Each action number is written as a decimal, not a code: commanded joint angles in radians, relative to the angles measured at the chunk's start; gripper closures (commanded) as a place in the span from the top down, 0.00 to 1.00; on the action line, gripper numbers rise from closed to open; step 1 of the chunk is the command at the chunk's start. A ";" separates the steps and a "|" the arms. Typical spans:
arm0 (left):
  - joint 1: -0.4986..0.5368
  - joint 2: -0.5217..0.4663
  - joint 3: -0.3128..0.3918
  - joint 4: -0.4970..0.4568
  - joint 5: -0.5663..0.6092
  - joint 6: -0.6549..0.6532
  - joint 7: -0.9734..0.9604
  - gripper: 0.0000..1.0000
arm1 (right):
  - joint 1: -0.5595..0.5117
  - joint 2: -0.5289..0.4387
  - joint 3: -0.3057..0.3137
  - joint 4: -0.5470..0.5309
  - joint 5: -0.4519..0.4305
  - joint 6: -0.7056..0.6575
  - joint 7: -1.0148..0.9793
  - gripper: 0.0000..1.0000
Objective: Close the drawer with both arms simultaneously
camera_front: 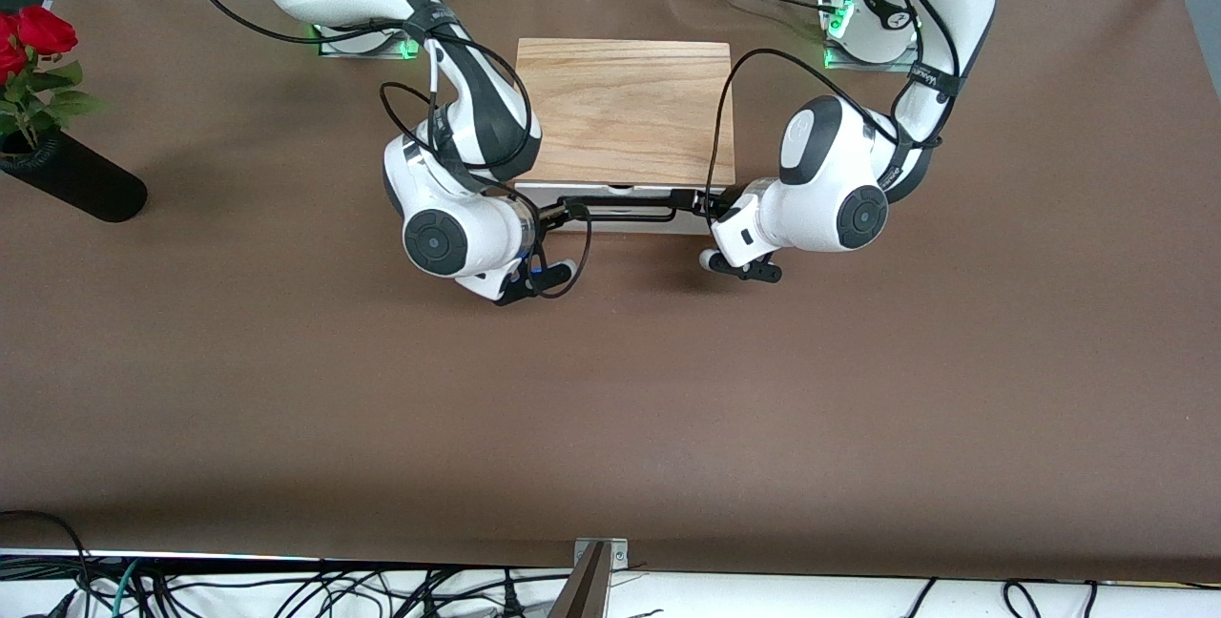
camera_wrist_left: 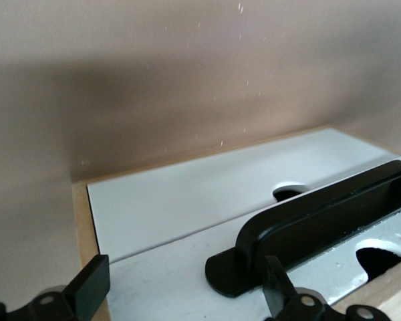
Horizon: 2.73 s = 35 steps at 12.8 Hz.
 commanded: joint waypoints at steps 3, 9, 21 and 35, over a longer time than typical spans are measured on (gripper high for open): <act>0.032 -0.058 -0.010 -0.080 -0.015 -0.065 0.012 1.00 | 0.001 0.009 0.021 0.018 0.018 -0.111 0.003 1.00; 0.104 -0.092 -0.008 -0.022 -0.002 -0.053 0.009 1.00 | -0.007 0.012 0.021 0.026 0.015 -0.105 0.000 1.00; 0.270 -0.394 0.070 -0.019 0.255 -0.029 0.021 1.00 | -0.034 -0.027 -0.235 0.204 -0.025 0.007 -0.006 1.00; 0.279 -0.449 0.085 0.098 0.671 -0.209 -0.027 1.00 | -0.264 -0.309 -0.251 0.171 -0.287 -0.142 0.001 1.00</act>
